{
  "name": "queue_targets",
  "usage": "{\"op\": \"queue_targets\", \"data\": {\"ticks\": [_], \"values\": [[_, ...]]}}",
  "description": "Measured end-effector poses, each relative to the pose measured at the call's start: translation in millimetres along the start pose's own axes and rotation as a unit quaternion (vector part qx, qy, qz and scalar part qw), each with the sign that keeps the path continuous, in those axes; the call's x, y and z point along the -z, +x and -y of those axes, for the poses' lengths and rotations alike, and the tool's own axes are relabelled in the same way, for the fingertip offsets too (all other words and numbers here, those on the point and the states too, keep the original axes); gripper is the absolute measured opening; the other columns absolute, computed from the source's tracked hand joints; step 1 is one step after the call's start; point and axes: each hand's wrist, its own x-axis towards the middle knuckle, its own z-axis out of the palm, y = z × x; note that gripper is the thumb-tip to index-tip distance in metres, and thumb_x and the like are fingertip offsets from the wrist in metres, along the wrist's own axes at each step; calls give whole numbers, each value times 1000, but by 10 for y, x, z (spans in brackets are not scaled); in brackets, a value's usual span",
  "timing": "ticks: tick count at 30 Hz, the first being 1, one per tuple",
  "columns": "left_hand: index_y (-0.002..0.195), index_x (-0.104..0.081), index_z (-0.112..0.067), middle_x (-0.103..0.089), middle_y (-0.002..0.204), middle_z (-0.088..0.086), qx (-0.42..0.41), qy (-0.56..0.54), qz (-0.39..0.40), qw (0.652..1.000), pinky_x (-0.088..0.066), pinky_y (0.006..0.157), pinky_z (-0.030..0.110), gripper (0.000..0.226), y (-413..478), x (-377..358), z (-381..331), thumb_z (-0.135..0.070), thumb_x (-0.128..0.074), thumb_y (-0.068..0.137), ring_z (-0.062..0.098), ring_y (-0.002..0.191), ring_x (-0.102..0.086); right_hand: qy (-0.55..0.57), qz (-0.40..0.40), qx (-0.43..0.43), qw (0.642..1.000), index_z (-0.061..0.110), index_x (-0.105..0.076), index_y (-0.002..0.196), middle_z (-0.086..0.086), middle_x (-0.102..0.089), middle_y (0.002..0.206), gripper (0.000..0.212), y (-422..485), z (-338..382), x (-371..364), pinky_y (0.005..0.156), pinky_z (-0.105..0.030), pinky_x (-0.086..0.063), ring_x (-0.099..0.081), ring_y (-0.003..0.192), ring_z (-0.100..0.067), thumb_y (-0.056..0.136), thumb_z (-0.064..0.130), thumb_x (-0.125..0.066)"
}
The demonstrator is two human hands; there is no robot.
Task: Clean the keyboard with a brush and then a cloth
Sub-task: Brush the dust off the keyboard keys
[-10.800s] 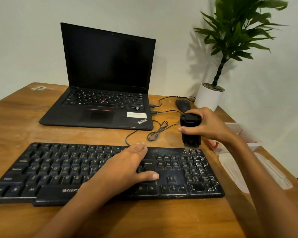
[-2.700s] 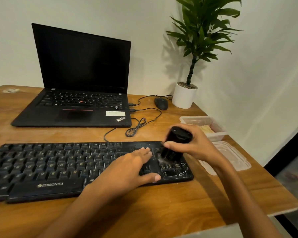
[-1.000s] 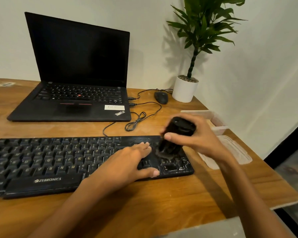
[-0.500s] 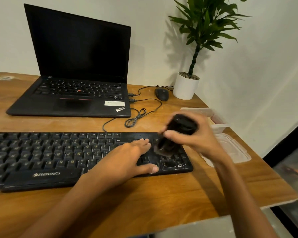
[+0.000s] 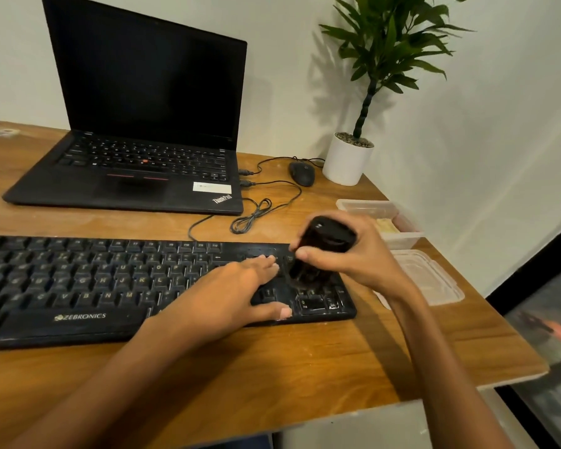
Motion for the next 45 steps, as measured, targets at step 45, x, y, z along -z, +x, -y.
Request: {"op": "queue_targets", "data": {"ticks": [45], "values": [[146, -18, -26, -10, 154, -12, -9, 0, -7, 1000, -14, 112, 26, 79, -2, -27, 11, -61, -47, 82, 4, 140, -11, -23, 31, -4, 999, 4, -67, 89, -8, -71, 88, 19, -390, 114, 67, 74, -35, -55, -66, 86, -23, 72, 11, -72]]}}
